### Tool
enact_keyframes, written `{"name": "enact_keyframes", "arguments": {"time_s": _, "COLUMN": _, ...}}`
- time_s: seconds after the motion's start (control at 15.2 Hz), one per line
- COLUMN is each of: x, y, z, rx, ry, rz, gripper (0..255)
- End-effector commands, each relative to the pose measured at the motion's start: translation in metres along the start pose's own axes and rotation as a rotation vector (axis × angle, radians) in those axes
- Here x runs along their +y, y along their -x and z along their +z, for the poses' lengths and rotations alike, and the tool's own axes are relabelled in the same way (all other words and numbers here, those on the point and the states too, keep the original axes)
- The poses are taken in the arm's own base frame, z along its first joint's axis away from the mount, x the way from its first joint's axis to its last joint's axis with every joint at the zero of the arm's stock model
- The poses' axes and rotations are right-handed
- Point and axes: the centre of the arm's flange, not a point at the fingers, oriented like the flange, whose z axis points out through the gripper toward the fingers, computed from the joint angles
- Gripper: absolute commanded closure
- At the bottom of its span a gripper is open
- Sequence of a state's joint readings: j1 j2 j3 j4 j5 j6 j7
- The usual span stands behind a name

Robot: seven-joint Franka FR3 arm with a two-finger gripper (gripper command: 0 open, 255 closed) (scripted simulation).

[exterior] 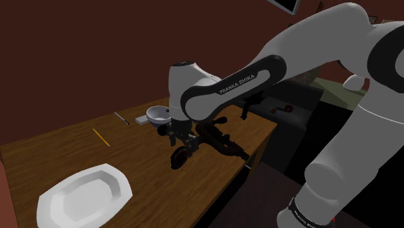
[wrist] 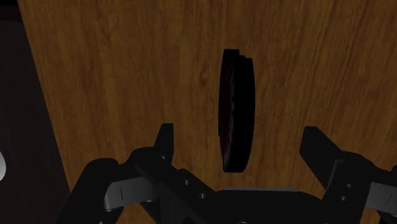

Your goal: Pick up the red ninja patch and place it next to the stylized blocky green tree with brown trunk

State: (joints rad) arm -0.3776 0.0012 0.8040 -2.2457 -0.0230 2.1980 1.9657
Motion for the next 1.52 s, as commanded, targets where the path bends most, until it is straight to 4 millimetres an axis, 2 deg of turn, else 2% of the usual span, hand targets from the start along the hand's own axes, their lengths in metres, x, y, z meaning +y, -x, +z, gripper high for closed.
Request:
{"name": "enact_keyframes", "arguments": {"time_s": 0.0, "x": 0.0, "y": 0.0, "z": 0.002, "rx": 0.0, "ry": 0.0, "rz": 0.0, "gripper": 0}}
{"name": "enact_keyframes", "arguments": {"time_s": 0.33, "x": 0.0, "y": 0.0, "z": 0.002, "rx": 0.0, "ry": 0.0, "rz": 0.0, "gripper": 0}}
{"name": "enact_keyframes", "arguments": {"time_s": 0.4, "x": 0.0, "y": 0.0, "z": 0.002, "rx": 0.0, "ry": 0.0, "rz": 0.0, "gripper": 255}}
{"name": "enact_keyframes", "arguments": {"time_s": 0.99, "x": 0.0, "y": 0.0, "z": 0.002, "rx": 0.0, "ry": 0.0, "rz": 0.0, "gripper": 255}}
{"name": "enact_keyframes", "arguments": {"time_s": 1.45, "x": 0.002, "y": -0.001, "z": -0.035, "rx": 0.0, "ry": 0.0, "rz": 0.0, "gripper": 255}}
